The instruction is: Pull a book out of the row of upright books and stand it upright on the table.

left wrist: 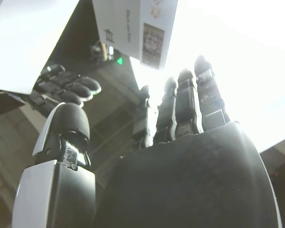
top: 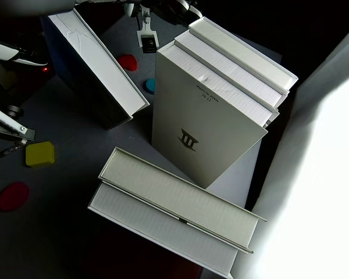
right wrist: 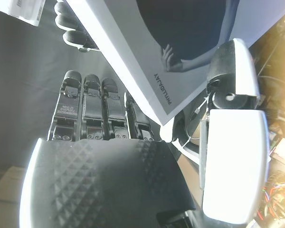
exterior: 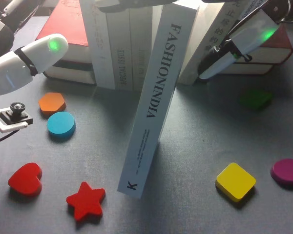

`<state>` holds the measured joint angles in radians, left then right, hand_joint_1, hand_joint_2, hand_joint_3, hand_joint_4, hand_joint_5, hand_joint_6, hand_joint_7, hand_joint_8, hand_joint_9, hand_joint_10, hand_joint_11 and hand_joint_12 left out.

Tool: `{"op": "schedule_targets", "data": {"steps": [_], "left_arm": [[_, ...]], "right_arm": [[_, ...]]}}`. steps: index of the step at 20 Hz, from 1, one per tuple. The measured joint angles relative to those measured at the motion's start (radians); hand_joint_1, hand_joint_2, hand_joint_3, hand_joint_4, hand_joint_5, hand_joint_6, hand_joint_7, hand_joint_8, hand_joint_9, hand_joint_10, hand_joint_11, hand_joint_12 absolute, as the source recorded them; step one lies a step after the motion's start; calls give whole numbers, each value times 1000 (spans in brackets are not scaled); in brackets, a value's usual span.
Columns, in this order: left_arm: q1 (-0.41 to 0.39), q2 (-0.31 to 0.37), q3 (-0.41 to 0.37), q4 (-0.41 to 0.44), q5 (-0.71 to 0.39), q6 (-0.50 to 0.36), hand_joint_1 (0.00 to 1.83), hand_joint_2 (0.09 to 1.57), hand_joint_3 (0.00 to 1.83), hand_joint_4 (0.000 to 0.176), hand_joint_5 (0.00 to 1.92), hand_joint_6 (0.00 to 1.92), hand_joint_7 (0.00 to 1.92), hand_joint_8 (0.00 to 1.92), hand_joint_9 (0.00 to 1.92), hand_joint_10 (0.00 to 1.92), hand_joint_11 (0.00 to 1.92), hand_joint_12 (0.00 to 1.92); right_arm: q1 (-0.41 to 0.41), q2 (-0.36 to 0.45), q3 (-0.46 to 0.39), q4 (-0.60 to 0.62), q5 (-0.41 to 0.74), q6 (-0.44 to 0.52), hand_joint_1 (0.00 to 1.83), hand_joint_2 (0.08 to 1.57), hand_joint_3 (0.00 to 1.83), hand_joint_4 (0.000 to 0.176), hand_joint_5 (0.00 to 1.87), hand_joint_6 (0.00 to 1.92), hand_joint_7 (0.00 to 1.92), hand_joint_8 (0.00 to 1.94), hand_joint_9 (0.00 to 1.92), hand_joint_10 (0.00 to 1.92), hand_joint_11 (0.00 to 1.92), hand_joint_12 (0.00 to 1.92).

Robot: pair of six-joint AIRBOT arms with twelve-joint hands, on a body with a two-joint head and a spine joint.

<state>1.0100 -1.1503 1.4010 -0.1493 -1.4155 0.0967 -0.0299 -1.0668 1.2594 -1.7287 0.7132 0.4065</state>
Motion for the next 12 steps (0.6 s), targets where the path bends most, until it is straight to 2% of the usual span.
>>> {"op": "schedule_targets", "data": {"steps": [1,2,3,4,6,7,8,9,10,11,12], "left_arm": [[1,0,0,0,0,0,265,1330,4,104,106,0,0,0,0,0,0,45],[1,0,0,0,-2,0,280,1329,1,105,116,0,0,0,0,0,0,128],[1,0,0,0,-5,0,306,1327,0,112,113,1,0,0,0,0,0,154],[1,0,0,0,-9,0,299,1328,0,118,110,0,0,0,0,0,0,199],[1,0,0,-1,-11,0,317,1331,0,102,114,2,0,0,0,0,0,202],[1,0,0,-1,-11,0,317,1330,0,93,114,1,0,0,0,0,0,160],[1,0,0,-1,-11,0,318,1321,0,96,117,0,0,0,0,0,0,94],[1,0,0,-1,-13,0,341,1303,0,112,108,0,0,0,0,0,0,82],[3,0,0,-2,-13,0,359,1311,0,94,104,0,0,0,0,0,0,47],[3,0,0,-2,-13,0,357,1307,0,101,103,0,0,0,0,0,0,40],[3,0,-1,-4,-14,0,352,1321,0,102,87,0,0,0,0,0,0,209]], "right_arm": [[0,2,0,0,-1,0,866,889,0,86,0,0,0,0,0,0,0,0],[0,2,0,0,0,0,860,889,0,102,0,0,0,0,0,0,0,0],[0,5,0,5,0,-4,838,887,0,118,0,0,0,0,0,0,0,0],[0,7,0,10,0,-11,853,876,0,123,0,0,0,0,0,0,11,5],[0,15,0,27,0,-27,829,850,0,110,0,0,0,0,0,0,17,9],[0,19,0,32,-1,-34,833,848,0,111,0,0,0,0,0,0,3,1],[0,25,0,34,-4,-37,814,853,0,84,0,0,0,0,0,0,18,8],[0,32,0,36,-11,-38,797,855,0,79,0,0,0,0,0,0,3,1],[-5,42,0,45,-22,-39,799,871,0,34,0,0,0,0,0,0,0,0],[-10,55,0,57,-34,-40,819,864,0,27,0,0,0,0,0,0,0,0],[-19,67,0,79,-45,-53,871,843,0,10,0,0,0,0,0,0,0,0]]}}
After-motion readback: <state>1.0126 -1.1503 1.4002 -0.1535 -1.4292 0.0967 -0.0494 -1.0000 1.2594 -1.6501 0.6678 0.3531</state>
